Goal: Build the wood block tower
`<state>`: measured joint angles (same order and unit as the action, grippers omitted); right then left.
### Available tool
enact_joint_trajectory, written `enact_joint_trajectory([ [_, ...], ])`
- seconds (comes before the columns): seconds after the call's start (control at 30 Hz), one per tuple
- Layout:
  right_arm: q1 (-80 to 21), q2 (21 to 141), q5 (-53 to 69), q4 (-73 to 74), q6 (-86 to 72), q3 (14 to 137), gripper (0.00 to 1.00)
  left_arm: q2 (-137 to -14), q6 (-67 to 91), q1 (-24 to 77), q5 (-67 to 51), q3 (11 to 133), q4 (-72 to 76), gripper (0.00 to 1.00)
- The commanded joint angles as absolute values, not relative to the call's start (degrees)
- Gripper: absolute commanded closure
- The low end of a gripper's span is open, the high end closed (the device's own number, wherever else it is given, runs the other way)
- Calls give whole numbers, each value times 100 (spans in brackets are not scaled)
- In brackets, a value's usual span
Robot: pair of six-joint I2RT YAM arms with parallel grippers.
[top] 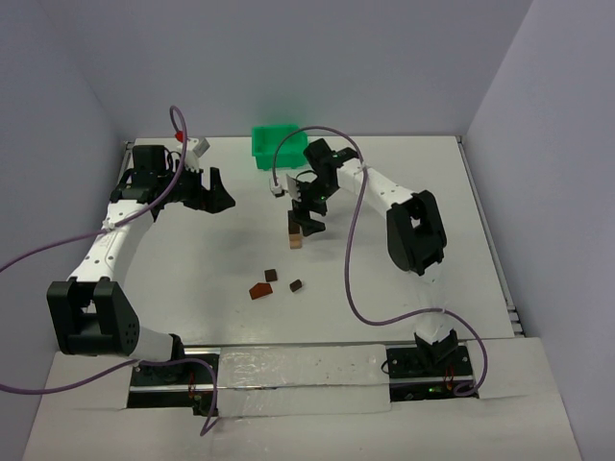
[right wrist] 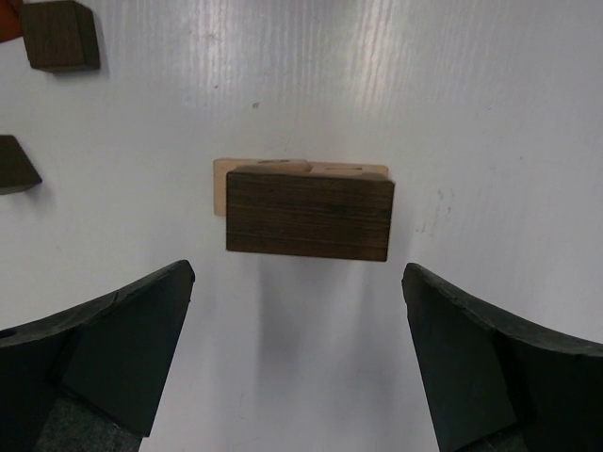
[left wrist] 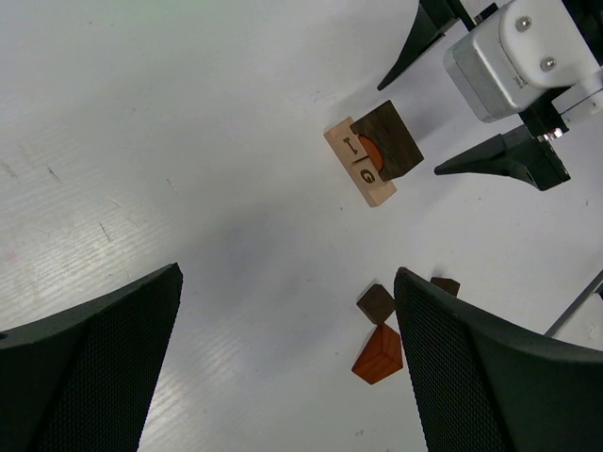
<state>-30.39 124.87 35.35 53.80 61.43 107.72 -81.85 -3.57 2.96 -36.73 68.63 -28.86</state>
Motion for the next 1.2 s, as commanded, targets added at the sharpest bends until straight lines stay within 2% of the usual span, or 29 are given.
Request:
enact_joint_trajectory([
  [0.0,-3050,11818,3295,5607,6320,10502,0,-7866,-414,343,-3594,6899,-2672,1],
  [0.33,-2732,11088,2832,5586,6207,9857,0,-7574,-1500,437,-3275,6564,-3164,1],
  [0.53,-2264,10175,2786,5221,5590,9145,0,-7338,-2443,759,-2863,6268,-3656,1],
  [0.63,-2137,9341,2835,4826,5235,8439,0,-7209,-2812,1138,-2760,5951,-3844,8],
  [0.83,-2056,7985,2645,4070,4465,7096,0,-6873,-3146,2692,-1975,5108,-3540,18],
  [0.97,-2016,7495,2522,3574,3909,6297,0,-7072,-3056,3549,-1676,4828,-3170,23],
  [1.17,-1978,6952,2448,3011,3392,5529,0,-7634,-3169,4047,-1445,4856,-2724,27],
])
